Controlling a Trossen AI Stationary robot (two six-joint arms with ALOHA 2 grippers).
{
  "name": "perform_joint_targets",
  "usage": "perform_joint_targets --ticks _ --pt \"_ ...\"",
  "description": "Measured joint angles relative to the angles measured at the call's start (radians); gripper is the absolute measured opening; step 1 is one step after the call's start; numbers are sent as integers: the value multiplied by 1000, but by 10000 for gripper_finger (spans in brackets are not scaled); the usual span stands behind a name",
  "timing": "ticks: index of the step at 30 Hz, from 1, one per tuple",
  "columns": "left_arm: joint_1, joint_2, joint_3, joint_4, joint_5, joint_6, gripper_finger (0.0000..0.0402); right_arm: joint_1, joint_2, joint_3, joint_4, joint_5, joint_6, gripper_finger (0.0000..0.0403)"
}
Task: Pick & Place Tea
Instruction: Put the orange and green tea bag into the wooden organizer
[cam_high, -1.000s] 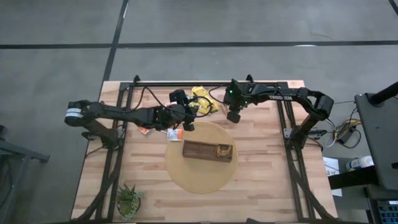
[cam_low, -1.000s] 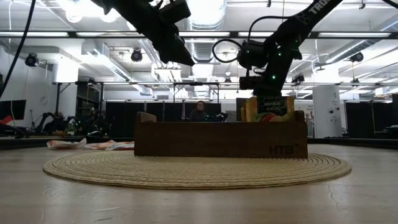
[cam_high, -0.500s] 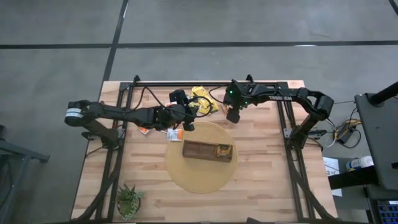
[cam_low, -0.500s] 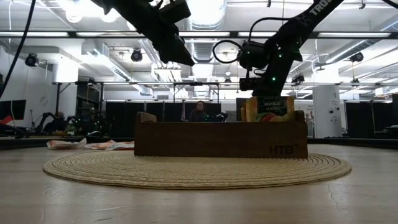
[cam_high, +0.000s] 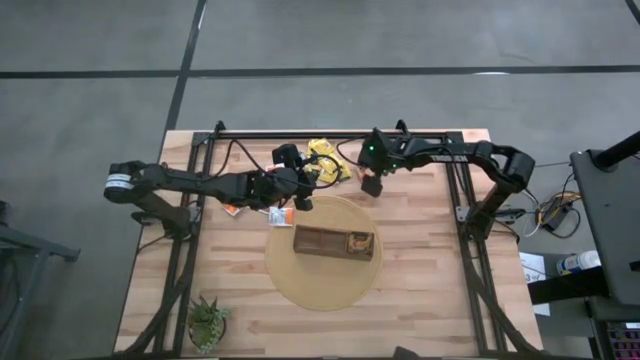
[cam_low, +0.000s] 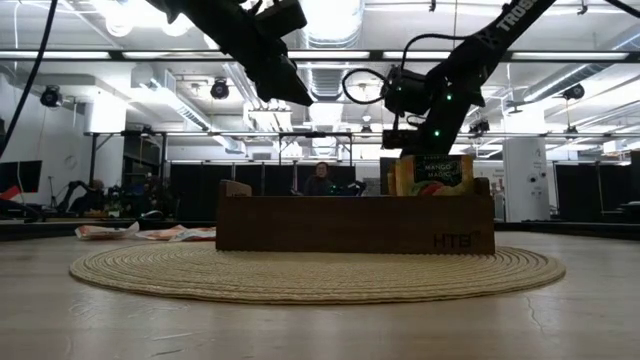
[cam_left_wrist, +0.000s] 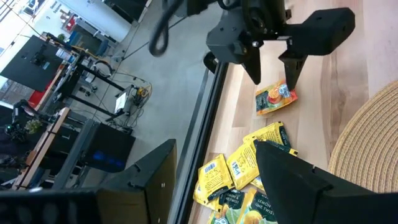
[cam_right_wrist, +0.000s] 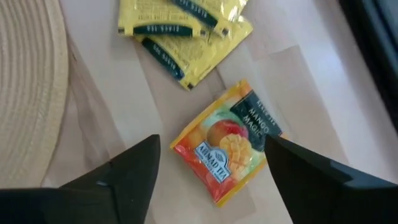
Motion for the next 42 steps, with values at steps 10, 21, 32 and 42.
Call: perform_joint_targets --ticks 10,21,32,42 --pt "0 0 0 0 0 0 215 1 36 3 0 0 -102 279" --pt "0 0 0 0 0 0 215 1 34 4 2 -2 93 284" --pt "0 0 0 0 0 2 215 1 33 4 -3 0 349 295" --pt "0 0 0 0 0 3 215 -2 35 4 -30 105 449 294"
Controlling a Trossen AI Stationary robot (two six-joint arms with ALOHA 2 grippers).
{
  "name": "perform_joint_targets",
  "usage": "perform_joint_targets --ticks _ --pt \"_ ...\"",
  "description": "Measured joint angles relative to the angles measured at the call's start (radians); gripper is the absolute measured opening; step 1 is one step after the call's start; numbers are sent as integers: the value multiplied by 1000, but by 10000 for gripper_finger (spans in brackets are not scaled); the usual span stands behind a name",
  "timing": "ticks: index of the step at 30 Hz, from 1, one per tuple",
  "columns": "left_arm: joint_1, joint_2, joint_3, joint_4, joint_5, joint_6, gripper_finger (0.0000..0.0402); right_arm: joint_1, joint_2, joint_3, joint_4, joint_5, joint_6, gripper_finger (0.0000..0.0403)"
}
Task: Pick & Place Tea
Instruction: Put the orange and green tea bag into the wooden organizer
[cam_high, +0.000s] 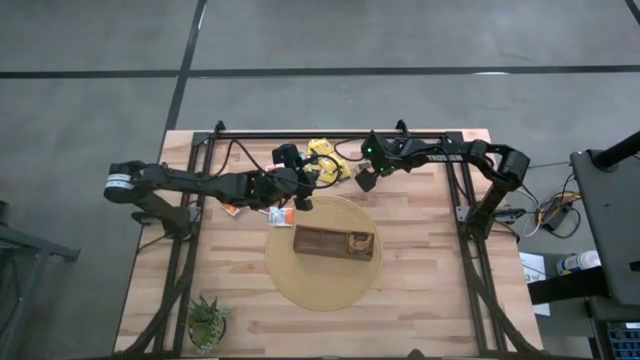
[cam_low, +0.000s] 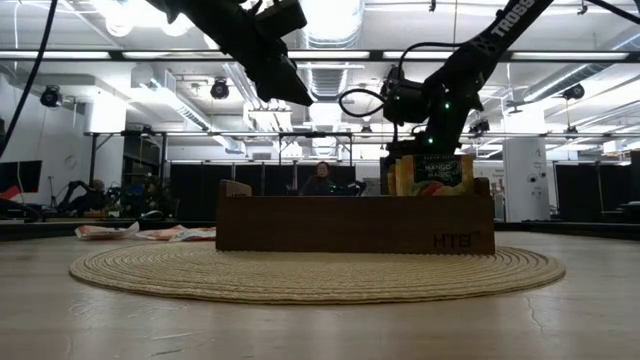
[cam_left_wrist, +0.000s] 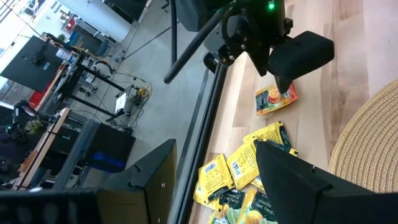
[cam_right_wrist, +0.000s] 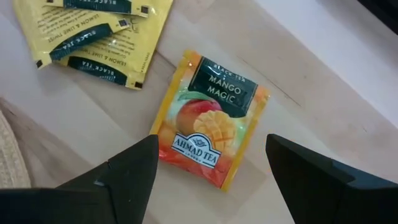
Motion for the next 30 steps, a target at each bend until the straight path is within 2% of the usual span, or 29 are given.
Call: perform_joint_targets --ticks 12,19,23,27,30 --pt "0 0 0 0 0 1 215 0 19 0 4 -3 26 287" --pt "0 0 0 4 0 0 215 -3 137 44 -11 -27 44 286" --pt "0 0 0 5 0 1 215 -3 220 128 -108 -27 25 284" --pt "0 0 0 5 1 0 215 -2 272 205 -201 -21 -13 258" --pt "0 0 0 5 1 0 215 7 278 220 -212 -15 -38 214"
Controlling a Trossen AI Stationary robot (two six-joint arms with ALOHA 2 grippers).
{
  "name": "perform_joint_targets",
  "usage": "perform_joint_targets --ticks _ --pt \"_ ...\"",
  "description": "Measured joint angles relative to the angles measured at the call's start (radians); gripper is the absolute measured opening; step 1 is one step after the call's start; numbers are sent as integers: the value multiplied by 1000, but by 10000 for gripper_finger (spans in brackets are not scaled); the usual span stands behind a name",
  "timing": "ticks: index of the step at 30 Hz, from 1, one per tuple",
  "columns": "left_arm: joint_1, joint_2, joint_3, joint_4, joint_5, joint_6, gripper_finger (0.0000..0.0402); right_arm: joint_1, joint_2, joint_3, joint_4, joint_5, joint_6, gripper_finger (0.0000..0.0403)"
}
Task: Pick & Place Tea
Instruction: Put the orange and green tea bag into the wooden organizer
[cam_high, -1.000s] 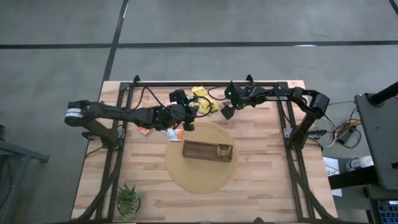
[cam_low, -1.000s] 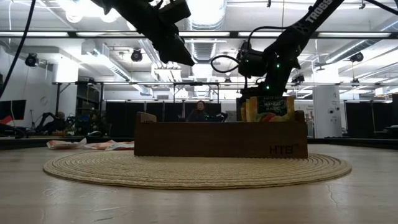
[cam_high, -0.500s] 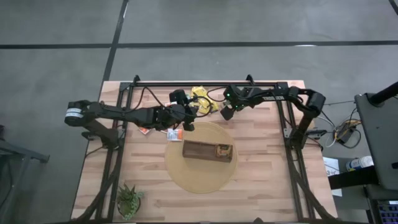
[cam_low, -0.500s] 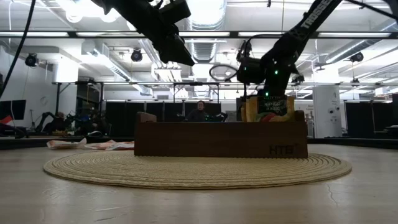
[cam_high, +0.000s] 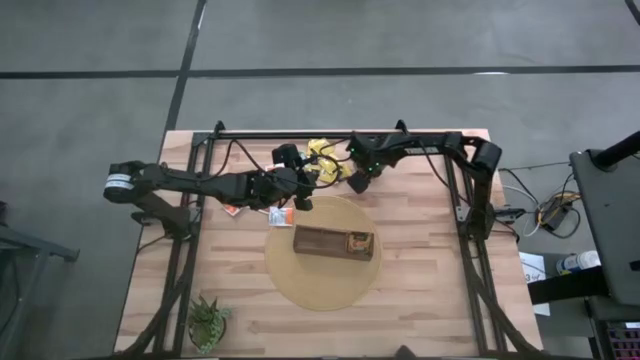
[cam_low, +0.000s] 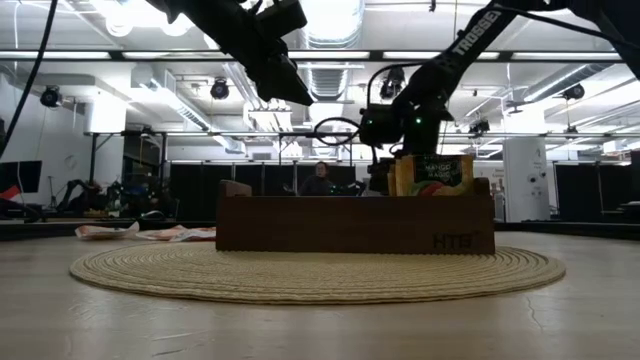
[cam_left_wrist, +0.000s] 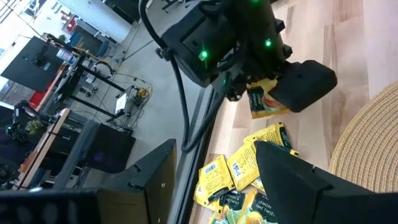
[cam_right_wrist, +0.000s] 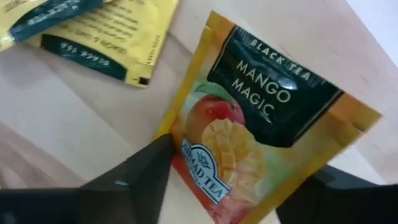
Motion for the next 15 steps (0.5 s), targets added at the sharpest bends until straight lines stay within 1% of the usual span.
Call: perform_joint_targets --ticks 3,8,10,15 --pt "0 0 0 0 0 0 215 15 -23 -3 2 5 -28 153" --pt "0 0 0 0 0 0 215 58 -90 -26 -21 66 -68 30" --pt "0 0 0 0 0 0 215 77 -124 -31 3 70 -86 20" --pt "0 0 0 4 0 0 215 130 -210 -56 66 67 -142 16"
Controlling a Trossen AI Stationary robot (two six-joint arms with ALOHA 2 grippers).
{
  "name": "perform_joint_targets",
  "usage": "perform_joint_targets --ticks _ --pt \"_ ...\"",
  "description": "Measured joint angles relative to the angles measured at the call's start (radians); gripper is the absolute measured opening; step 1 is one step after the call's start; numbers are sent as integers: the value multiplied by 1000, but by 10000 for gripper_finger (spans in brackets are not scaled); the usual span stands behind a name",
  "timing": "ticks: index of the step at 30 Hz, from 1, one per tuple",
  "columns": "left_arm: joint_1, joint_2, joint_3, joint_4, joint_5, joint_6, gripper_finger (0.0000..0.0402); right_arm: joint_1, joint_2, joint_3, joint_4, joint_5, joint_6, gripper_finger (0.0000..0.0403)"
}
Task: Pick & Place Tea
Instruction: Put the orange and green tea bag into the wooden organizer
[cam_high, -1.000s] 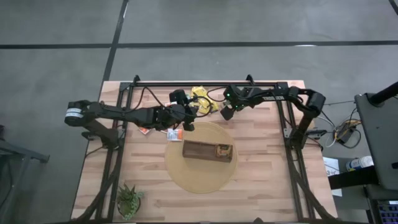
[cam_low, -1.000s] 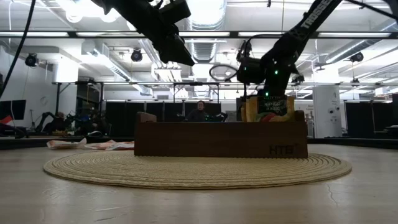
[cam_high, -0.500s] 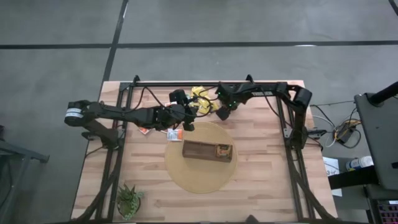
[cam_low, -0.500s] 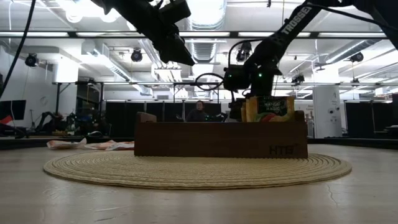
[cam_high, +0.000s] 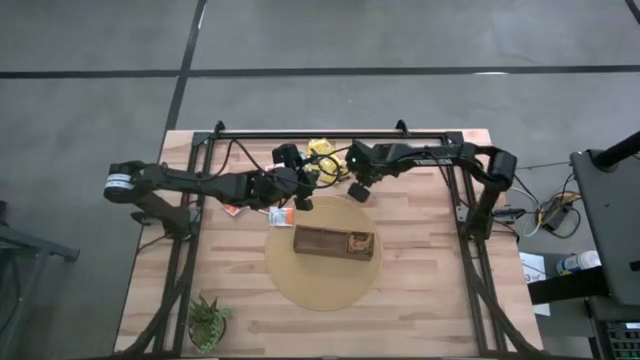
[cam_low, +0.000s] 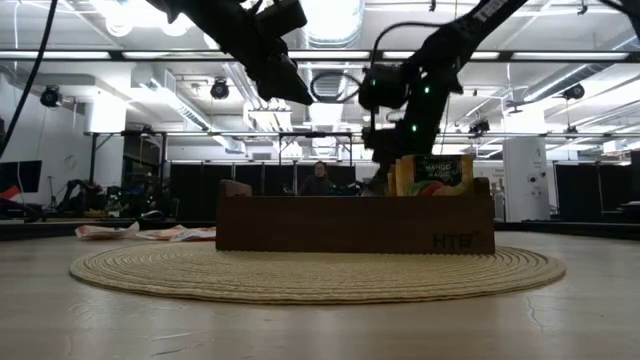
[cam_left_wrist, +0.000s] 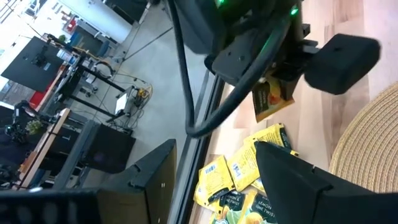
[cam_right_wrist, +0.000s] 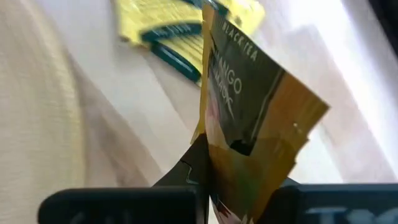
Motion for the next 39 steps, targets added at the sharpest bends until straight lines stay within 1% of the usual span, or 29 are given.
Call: perform_joint_targets --ticks 6,11,16,18,20,24,28,30,32,37,39 --pt "0 0 0 59 0 0 215 85 -118 -36 181 0 -128 15" --pt "-1 0 0 98 9 -12 215 164 -221 -122 433 7 -244 14" --pt "-15 0 0 112 16 -46 215 260 -302 -238 616 166 -299 14" --pt "-27 0 0 112 23 -52 215 297 -337 -276 657 203 -309 14" --pt "-43 0 0 115 69 -61 215 325 -366 -307 682 208 -304 14" --pt "-80 0 0 154 233 -95 215 368 -412 -359 712 216 -247 14" --pt "-116 0 0 198 362 -156 215 427 -438 -387 716 267 -203 13" --pt "-134 0 0 210 388 -187 215 465 -440 -392 714 269 -191 13" --pt "-150 0 0 228 389 -215 215 506 -443 -392 728 276 -189 13" --pt "-183 1 0 232 389 -268 215 611 -441 -392 762 400 -200 13" --pt "-191 1 0 234 389 -293 215 641 -441 -392 774 419 -210 13"
